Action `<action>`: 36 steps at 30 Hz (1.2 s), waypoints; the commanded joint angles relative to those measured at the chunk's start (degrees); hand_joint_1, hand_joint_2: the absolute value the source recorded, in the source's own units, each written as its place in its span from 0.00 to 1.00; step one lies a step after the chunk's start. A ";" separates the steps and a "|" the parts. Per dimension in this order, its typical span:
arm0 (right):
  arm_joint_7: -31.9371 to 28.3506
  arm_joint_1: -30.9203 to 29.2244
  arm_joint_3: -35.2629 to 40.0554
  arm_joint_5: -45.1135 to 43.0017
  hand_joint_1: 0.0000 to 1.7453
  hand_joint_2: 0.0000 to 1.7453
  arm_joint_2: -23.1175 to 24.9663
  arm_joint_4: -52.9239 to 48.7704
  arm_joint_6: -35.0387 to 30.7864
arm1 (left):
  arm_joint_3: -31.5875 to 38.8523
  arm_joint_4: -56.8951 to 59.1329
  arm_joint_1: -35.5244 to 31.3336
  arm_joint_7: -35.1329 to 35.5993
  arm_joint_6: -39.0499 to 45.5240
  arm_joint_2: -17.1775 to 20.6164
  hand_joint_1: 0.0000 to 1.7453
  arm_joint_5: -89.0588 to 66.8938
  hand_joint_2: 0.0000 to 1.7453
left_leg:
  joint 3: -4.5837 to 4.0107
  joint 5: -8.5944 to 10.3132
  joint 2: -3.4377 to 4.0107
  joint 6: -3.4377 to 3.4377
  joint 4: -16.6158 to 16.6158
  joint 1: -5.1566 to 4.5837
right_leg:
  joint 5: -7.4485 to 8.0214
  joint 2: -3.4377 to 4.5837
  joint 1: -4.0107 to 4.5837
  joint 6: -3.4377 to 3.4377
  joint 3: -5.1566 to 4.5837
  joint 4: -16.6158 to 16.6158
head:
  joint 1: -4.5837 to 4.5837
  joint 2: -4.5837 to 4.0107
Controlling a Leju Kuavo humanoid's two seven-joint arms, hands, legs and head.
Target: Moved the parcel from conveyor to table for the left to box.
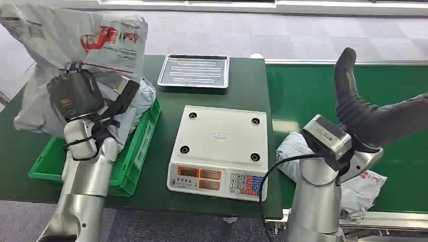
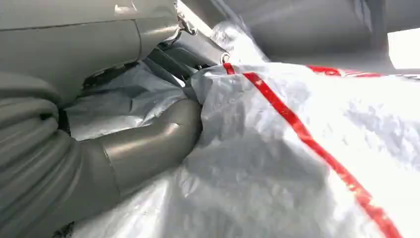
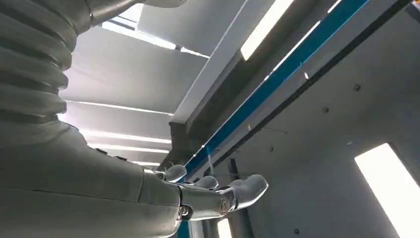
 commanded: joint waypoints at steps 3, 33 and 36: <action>-0.57 -1.10 -0.09 -0.10 0.00 1.00 0.22 2.51 -0.05 | -13.86 31.70 -6.35 5.58 0.53 4.00 0.00 -3.91 0.00 | 0.22 0.00 0.02 0.04 -0.17 -0.04 | 0.00 0.02 -0.05 -0.01 0.20 -0.14 | 0.02 0.00; 0.17 0.32 -0.32 -1.18 0.00 1.00 0.22 2.66 -0.05 | -12.49 29.50 -6.53 5.73 2.95 3.24 0.00 -3.52 0.00 | 0.05 -0.03 0.04 0.03 -0.08 0.03 | 0.02 0.05 0.05 -0.02 0.06 -0.10 | 0.02 0.00; 6.27 0.83 -2.09 0.37 0.00 1.00 0.22 5.14 -0.05 | 3.97 -5.33 4.03 -14.60 2.95 -2.62 0.00 11.85 0.00 | -0.03 -0.04 0.06 0.04 -0.06 0.04 | 0.03 0.07 0.06 0.00 0.00 -0.10 | 0.02 0.00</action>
